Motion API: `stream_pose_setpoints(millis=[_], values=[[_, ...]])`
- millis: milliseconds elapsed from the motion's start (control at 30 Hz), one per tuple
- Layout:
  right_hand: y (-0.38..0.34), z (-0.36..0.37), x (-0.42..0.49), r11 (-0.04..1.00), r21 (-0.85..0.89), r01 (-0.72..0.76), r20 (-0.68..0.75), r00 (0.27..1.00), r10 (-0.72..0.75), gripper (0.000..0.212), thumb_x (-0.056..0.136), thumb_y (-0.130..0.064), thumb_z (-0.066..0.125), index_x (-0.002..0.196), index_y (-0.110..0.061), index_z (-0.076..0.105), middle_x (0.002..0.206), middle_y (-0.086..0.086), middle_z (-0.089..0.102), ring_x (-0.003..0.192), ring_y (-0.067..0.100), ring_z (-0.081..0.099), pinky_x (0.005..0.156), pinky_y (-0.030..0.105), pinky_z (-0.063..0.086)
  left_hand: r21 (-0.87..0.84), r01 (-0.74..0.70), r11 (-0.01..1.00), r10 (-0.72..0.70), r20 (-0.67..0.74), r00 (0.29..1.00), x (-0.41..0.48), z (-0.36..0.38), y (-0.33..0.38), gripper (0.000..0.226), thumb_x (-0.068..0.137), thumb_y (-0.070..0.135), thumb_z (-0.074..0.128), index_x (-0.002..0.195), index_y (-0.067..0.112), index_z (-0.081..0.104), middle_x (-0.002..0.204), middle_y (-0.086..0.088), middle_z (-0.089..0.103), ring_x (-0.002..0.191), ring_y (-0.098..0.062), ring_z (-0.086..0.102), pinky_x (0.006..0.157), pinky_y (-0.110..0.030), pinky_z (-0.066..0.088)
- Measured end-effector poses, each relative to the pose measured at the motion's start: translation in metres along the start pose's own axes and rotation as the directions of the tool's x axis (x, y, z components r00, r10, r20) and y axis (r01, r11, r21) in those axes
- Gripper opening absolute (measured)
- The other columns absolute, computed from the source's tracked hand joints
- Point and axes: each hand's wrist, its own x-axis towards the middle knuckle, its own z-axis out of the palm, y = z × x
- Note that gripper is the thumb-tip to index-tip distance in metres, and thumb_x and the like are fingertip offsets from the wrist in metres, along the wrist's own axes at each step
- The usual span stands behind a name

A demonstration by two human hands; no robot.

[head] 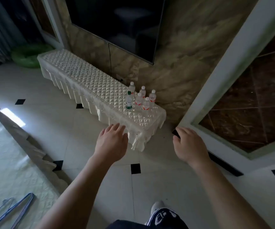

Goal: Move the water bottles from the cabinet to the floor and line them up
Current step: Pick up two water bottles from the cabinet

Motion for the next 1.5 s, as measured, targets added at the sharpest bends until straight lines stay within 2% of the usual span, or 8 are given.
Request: stream_pose_setpoints(millis=[233, 400, 500, 900, 1200, 1500], values=[[0.013, 0.004, 0.055, 0.999, 0.031, 0.029, 0.033, 0.999, -0.03, 0.049, 0.101, -0.033, 0.032, 0.145, -0.014, 0.039, 0.152, 0.005, 0.039, 0.142, 0.023, 0.03, 0.117, 0.04, 0.025, 0.043, 0.041, 0.998, -0.042, 0.019, 0.999, 0.048, 0.011, 0.004, 0.041, 0.099, 0.033, 0.038, 0.134, 0.017, 0.052, 0.137, -0.003, 0.054, 0.13, -0.023, 0.045, 0.107, -0.038, 0.034], [0.033, -0.002, 0.104, 0.998, 0.025, 0.066, 0.029, 0.997, -0.067, 0.045, 0.102, -0.03, 0.033, 0.141, -0.011, 0.044, 0.144, 0.006, 0.048, 0.133, 0.021, 0.04, 0.108, 0.035, 0.032, 0.071, 0.066, 0.995, -0.069, 0.04, 0.997, 0.098, 0.023, 0.022, 0.044, 0.1, 0.035, 0.036, 0.138, 0.018, 0.048, 0.144, -0.002, 0.049, 0.136, -0.023, 0.039, 0.11, -0.039, 0.031], [0.05, -0.005, 0.137, 0.997, 0.019, 0.075, 0.059, 0.995, -0.076, 0.046, 0.101, -0.03, 0.034, 0.143, -0.012, 0.042, 0.146, 0.005, 0.046, 0.135, 0.021, 0.039, 0.109, 0.035, 0.03, 0.088, 0.096, 0.992, -0.101, 0.059, 0.993, 0.129, 0.032, 0.037, 0.046, 0.1, 0.036, 0.035, 0.141, 0.019, 0.046, 0.148, -0.003, 0.045, 0.14, -0.023, 0.035, 0.114, -0.041, 0.029], [0.09, -0.018, 0.23, 0.988, 0.058, 0.142, 0.097, 0.984, -0.147, 0.048, 0.099, -0.031, 0.034, 0.143, -0.014, 0.042, 0.149, 0.004, 0.042, 0.139, 0.019, 0.035, 0.113, 0.036, 0.028, 0.121, 0.186, 0.975, -0.195, 0.071, 0.978, 0.204, 0.043, 0.07, 0.047, 0.099, 0.037, 0.035, 0.142, 0.02, 0.044, 0.149, -0.004, 0.044, 0.14, -0.023, 0.035, 0.115, -0.042, 0.029], [0.081, -0.017, 0.279, 0.99, 0.073, 0.124, 0.103, 0.986, -0.131, 0.048, 0.099, -0.03, 0.034, 0.145, -0.015, 0.04, 0.151, 0.003, 0.041, 0.14, 0.018, 0.034, 0.113, 0.034, 0.027, 0.079, 0.181, 0.98, -0.186, 0.05, 0.981, 0.257, 0.044, 0.057, 0.043, 0.099, 0.032, 0.041, 0.139, 0.017, 0.049, 0.143, -0.004, 0.05, 0.135, -0.023, 0.042, 0.11, -0.038, 0.032], [0.042, -0.001, 0.355, 0.996, 0.06, 0.062, 0.122, 0.99, -0.069, 0.045, 0.1, -0.031, 0.034, 0.142, -0.018, 0.043, 0.149, 0.0, 0.043, 0.137, 0.017, 0.037, 0.109, 0.033, 0.031, 0.044, 0.137, 0.99, -0.14, 0.068, 0.988, 0.342, 0.049, 0.001, 0.042, 0.1, 0.034, 0.038, 0.137, 0.019, 0.049, 0.141, -0.001, 0.051, 0.133, -0.021, 0.043, 0.108, -0.037, 0.034]])
